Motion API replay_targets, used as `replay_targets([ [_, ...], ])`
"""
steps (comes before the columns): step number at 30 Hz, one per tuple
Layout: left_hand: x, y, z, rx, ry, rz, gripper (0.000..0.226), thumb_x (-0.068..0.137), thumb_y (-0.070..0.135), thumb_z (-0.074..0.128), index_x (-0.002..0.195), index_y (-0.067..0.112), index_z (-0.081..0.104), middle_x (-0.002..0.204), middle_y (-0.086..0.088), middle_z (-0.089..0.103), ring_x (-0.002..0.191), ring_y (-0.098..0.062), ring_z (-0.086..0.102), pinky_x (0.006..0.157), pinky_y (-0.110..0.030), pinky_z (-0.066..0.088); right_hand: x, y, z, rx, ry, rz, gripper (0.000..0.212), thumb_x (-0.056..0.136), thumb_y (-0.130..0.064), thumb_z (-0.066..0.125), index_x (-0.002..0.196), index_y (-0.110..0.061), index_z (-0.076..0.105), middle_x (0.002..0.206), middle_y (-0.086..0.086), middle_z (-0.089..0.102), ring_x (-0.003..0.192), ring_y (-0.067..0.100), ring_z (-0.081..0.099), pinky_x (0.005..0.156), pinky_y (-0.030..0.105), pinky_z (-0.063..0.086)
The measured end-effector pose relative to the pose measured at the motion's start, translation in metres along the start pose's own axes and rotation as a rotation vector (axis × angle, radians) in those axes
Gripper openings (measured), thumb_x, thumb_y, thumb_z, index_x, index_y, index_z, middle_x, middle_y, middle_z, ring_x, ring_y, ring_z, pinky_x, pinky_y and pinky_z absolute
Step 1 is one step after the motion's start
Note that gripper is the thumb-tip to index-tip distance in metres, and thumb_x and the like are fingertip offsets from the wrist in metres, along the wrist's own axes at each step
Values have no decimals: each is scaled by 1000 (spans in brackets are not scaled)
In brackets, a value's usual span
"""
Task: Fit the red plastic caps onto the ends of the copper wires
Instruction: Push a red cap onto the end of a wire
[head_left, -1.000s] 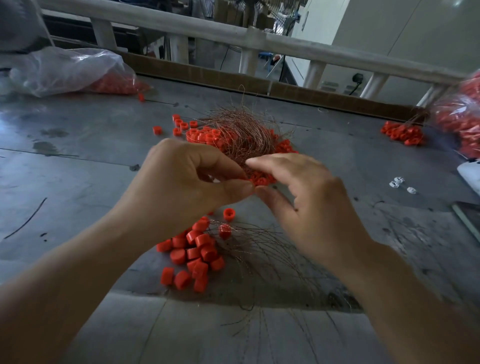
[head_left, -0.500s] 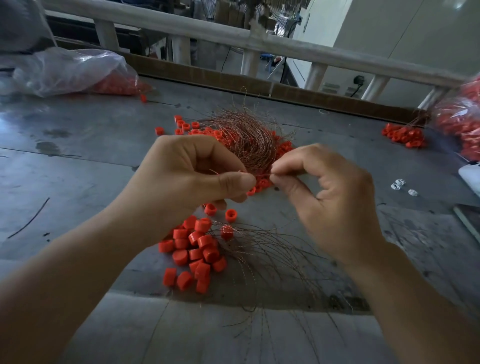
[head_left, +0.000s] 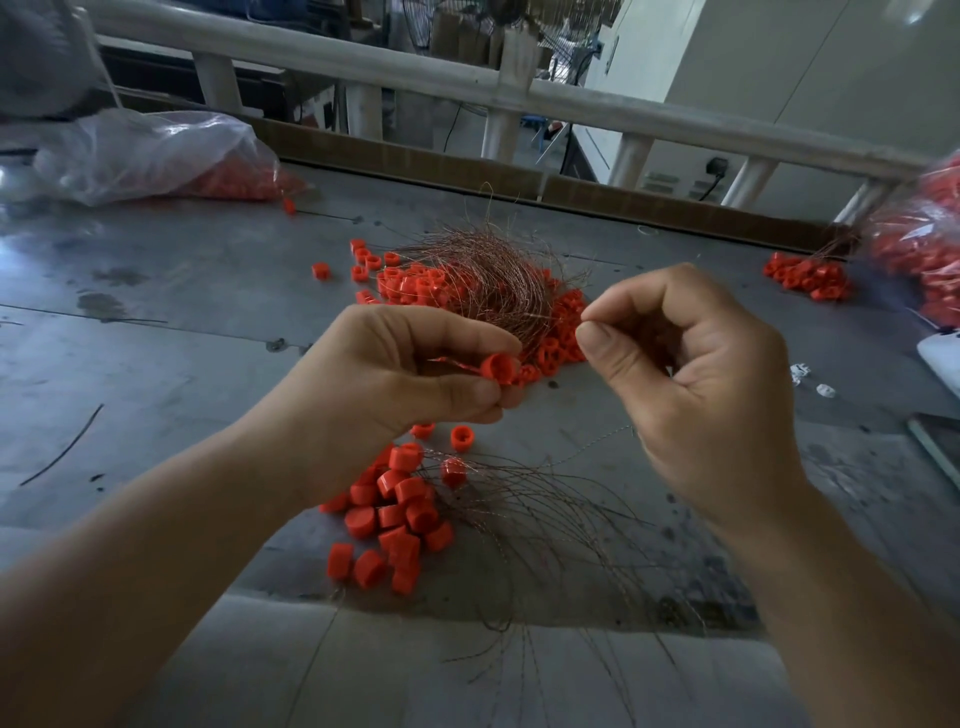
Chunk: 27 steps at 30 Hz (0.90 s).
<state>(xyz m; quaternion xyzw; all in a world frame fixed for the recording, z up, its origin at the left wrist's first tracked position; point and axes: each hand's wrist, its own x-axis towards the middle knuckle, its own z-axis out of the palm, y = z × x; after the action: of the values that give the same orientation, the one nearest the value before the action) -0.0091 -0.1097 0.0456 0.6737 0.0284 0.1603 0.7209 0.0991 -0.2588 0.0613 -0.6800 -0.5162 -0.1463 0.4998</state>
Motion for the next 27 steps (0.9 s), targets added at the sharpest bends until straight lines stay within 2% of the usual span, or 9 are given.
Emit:
replay_targets([
  [6, 1, -1, -2, -1, 0, 12, 35, 45, 20, 73, 80, 19, 75, 76, -6, 73, 73, -15, 71, 63, -17, 53, -2, -2, 4, -40, -75, 10, 11, 81, -12, 61, 78, -21, 55, 74, -11, 54, 65, -1, 47, 60, 7, 36],
  [9, 1, 0, -2, 24, -18, 27, 34, 44, 14, 82, 77, 19, 74, 75, -5, 73, 70, -14, 70, 61, -16, 53, -2, -4, 5, -52, -98, 12, 10, 80, -12, 61, 77, -20, 56, 74, -11, 55, 67, -1, 48, 61, 6, 36],
  [11, 0, 0, -1, 77, -10, 61, 30, 46, 17, 84, 74, 19, 73, 74, -3, 72, 69, -14, 70, 60, -17, 53, -2, -4, 6, -52, -107, 19, 11, 80, -13, 61, 76, -21, 56, 74, -10, 56, 67, 0, 49, 61, 7, 36],
  [14, 0, -2, 1, 155, 68, 98, 32, 42, 31, 78, 71, 22, 69, 73, -2, 72, 69, -23, 70, 60, -31, 59, -4, -6, 9, -4, -142, 45, 12, 79, -13, 61, 76, -23, 55, 73, -12, 55, 68, 0, 50, 61, 7, 37],
  [17, -1, -1, 4, 208, 100, 131, 33, 42, 33, 78, 74, 27, 69, 76, 0, 71, 69, -28, 69, 63, -49, 55, -6, -9, 12, 25, -185, 66, 11, 78, -13, 61, 75, -22, 56, 72, -13, 53, 68, 0, 50, 62, 8, 39],
  [19, -2, 0, 5, 260, 107, 156, 36, 44, 26, 87, 76, 29, 70, 78, 0, 71, 68, -27, 69, 62, -52, 55, -7, -9, 14, 27, -206, 79, 9, 78, -14, 61, 75, -21, 56, 71, -13, 53, 68, 0, 51, 61, 9, 40],
  [21, -3, 0, 5, 285, 109, 171, 32, 48, 24, 86, 76, 28, 70, 77, -2, 71, 69, -31, 67, 61, -52, 55, -7, -10, 14, 39, -217, 95, 8, 78, -14, 61, 75, -21, 57, 71, -14, 53, 68, 1, 51, 61, 9, 40],
  [27, -4, 1, 8, 232, 153, 187, 32, 45, 37, 74, 74, 24, 70, 78, -5, 71, 73, -35, 66, 63, -51, 54, -7, -11, 14, 50, -248, 123, 5, 77, -15, 61, 75, -19, 59, 70, -13, 56, 68, 3, 53, 59, 11, 42],
])
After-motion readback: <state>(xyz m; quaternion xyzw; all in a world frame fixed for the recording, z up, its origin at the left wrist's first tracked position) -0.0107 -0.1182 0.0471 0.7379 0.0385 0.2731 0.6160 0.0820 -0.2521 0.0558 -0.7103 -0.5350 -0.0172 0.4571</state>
